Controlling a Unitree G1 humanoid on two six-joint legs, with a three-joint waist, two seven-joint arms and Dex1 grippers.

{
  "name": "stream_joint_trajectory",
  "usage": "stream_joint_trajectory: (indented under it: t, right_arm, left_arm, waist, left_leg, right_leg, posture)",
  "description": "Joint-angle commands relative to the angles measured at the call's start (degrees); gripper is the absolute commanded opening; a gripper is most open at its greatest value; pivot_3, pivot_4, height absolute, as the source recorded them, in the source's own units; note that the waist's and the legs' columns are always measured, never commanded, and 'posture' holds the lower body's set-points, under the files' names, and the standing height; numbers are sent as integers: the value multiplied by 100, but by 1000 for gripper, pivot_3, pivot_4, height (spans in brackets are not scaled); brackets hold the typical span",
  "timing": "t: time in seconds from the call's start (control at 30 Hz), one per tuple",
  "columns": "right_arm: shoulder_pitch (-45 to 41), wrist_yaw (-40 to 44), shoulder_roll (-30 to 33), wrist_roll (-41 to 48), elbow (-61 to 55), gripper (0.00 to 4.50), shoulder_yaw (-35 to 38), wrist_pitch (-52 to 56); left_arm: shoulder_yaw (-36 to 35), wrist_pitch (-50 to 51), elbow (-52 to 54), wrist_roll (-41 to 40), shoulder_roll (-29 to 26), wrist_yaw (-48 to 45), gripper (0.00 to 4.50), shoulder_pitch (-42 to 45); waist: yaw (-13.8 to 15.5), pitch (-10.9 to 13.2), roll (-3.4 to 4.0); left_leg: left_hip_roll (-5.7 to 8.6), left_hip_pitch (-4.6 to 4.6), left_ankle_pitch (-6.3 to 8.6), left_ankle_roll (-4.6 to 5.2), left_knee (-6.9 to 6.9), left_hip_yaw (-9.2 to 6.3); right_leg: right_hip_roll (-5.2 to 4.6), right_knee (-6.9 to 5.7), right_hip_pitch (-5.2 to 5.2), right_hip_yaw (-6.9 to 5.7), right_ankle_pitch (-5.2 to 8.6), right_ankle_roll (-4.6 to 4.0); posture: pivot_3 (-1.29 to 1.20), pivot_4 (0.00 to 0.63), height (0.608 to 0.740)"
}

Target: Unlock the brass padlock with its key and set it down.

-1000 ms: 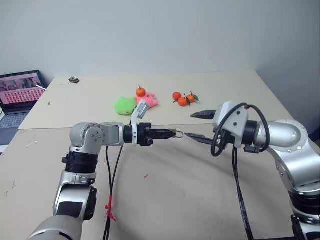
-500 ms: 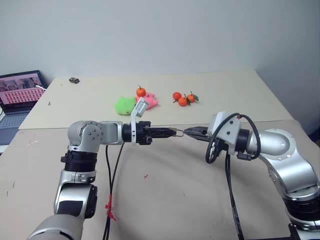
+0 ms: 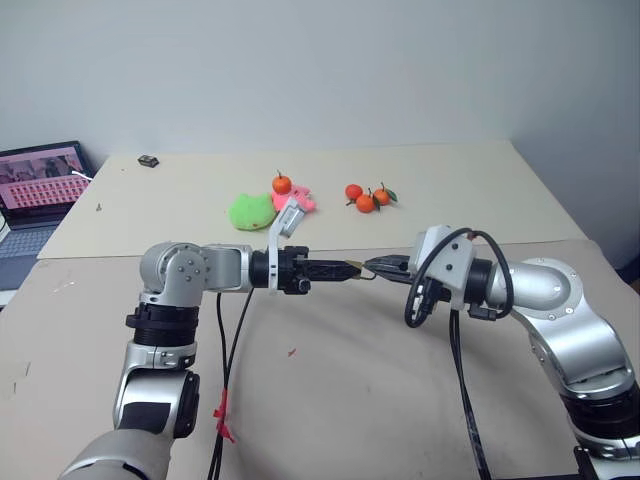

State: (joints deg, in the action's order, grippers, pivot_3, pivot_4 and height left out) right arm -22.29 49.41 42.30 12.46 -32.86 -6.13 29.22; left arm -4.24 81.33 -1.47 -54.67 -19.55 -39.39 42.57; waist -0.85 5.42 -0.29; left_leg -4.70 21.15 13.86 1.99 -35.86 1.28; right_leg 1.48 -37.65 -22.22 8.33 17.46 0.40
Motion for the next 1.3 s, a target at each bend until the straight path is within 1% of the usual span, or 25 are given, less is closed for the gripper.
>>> stream_joint_trajectory:
  t: [0.03,0.23,0.47,0.77,1.0,1.17,1.3]
  right_arm:
    - [-156,-45,-17,-31,-47,15,14,-175]
    - [-208,-11,-37,-25,65,15,-48,-235]
    - [-268,123,-79,30,320,15,-146,-424]
    - [-331,700,-95,-26,1231,15,-373,-1148]
    - [-123,1043,-88,386,1251,15,-339,-855]
    - [223,912,-35,644,1129,15,-74,-447]
    - [290,869,249,733,1270,15,435,-314]
  left_arm:
    - [-250,84,246,-233,-16,24,35,53]
    - [-378,160,290,-321,-48,124,35,65]
    - [-366,196,385,-379,-47,155,35,49]
    - [-248,143,416,-350,-69,66,35,83]
    - [-237,100,421,-316,-103,29,35,52]
    - [-235,59,441,-271,-156,21,35,-10]
    - [-356,51,371,-240,-395,-21,35,-85]
  waist:
    - [0,0,0]
    - [1,0,0]
    - [2,-1,2]
    - [0,0,1]
    - [5,-2,6]
    - [9,-2,5]
    - [-4,4,0]
  left_leg:
    - [0,0,0,0,0,0]
    - [0,-1,-1,-1,0,-1]
    - [0,-1,-1,-2,0,-1]
    - [0,-3,-1,-2,-2,-1]
    - [0,-1,-1,-2,-5,-1]
    - [0,0,-1,-2,-6,-3]
    - [2,0,-2,-4,-7,-4]
  right_leg:
    - [0,0,0,0,0,0]
    - [0,-1,0,-1,0,0]
    - [0,0,0,0,0,0]
    - [0,-1,0,0,-1,-1]
    - [0,-1,-1,0,-1,-1]
    - [0,-1,0,0,-1,-1]
    - [-1,-3,-1,1,-1,-1]
  posture:
    - [0,150,660]
    - [0,150,660]
    - [0,150,660]
    - [0,150,660]
    - [0,150,660]
    - [0,150,660]
    - [0,150,660]
